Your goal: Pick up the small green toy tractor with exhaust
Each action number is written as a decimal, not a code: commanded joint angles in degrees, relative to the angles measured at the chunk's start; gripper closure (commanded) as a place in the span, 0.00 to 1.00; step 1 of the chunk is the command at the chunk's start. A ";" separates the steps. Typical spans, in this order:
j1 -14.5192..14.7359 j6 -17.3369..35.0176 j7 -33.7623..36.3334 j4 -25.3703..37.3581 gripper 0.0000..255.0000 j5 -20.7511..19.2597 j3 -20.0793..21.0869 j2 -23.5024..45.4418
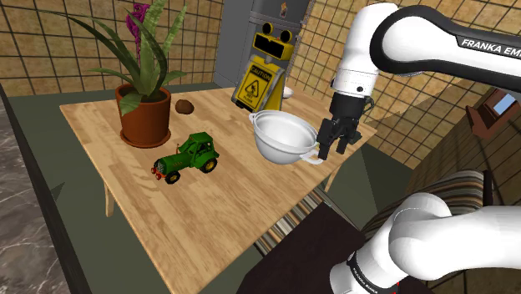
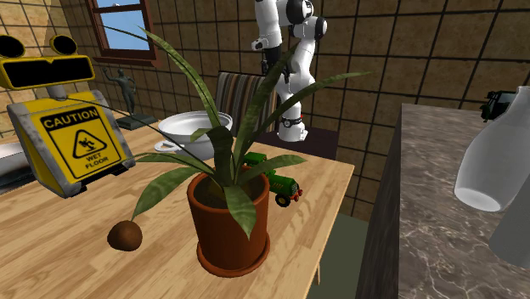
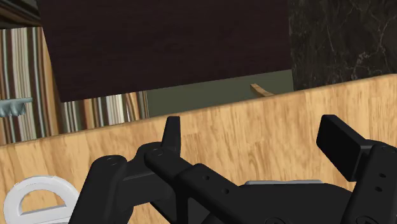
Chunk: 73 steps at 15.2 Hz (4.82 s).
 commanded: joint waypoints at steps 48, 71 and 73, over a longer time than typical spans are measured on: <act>12.08 18.79 -8.37 77.79 0.00 -10.08 7.01 88.84; 12.57 9.69 -8.32 86.70 1.00 -9.99 7.08 88.62; 12.72 7.87 -8.31 88.91 1.00 -10.01 7.07 89.00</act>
